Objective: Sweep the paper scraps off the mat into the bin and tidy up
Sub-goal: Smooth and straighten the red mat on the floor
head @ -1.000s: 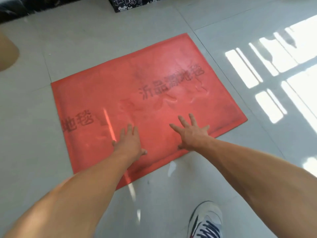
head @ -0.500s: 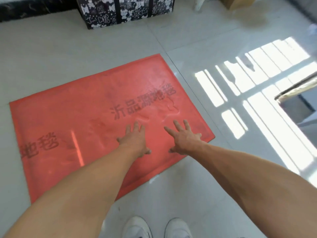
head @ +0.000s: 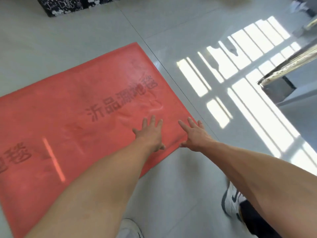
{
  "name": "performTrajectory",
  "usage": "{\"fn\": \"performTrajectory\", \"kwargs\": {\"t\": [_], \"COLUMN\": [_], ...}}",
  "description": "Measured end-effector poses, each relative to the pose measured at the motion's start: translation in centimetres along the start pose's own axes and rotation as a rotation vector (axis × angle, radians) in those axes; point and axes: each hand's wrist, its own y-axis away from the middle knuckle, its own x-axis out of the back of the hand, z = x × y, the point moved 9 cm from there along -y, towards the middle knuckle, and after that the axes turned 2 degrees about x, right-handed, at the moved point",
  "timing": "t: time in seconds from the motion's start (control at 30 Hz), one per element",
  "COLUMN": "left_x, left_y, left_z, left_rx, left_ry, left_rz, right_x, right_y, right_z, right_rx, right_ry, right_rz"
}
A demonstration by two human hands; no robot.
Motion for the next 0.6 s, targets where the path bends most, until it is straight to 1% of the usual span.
{"fn": "performTrajectory", "kwargs": {"t": [0.1, 0.2, 0.33, 0.43, 0.57, 0.6], "left_x": [-1.7, -3.4, -4.8, -5.8, -6.6, -6.6], "left_y": [-2.3, -3.7, -5.3, -6.6, -8.3, -8.2], "left_z": [1.4, 2.5, 3.1, 3.5, 3.5, 3.5], "left_rx": [0.039, 0.072, 0.129, 0.175, 0.184, 0.192], "left_ry": [0.040, 0.056, 0.066, 0.104, 0.123, 0.115], "left_rz": [-0.004, -0.003, -0.010, -0.019, 0.014, 0.002], "right_x": [-0.6, -1.0, -1.3, -2.1, -2.4, -2.6], "right_y": [-3.0, -5.0, -7.2, -8.5, -9.6, -9.7], "right_z": [2.1, 3.8, 4.6, 4.3, 4.4, 4.3], "right_rx": [0.040, 0.049, 0.156, 0.238, 0.256, 0.252], "right_ry": [-0.011, -0.079, -0.122, -0.057, 0.074, 0.090], "right_rz": [0.001, -0.001, 0.016, 0.002, 0.081, 0.059]}}
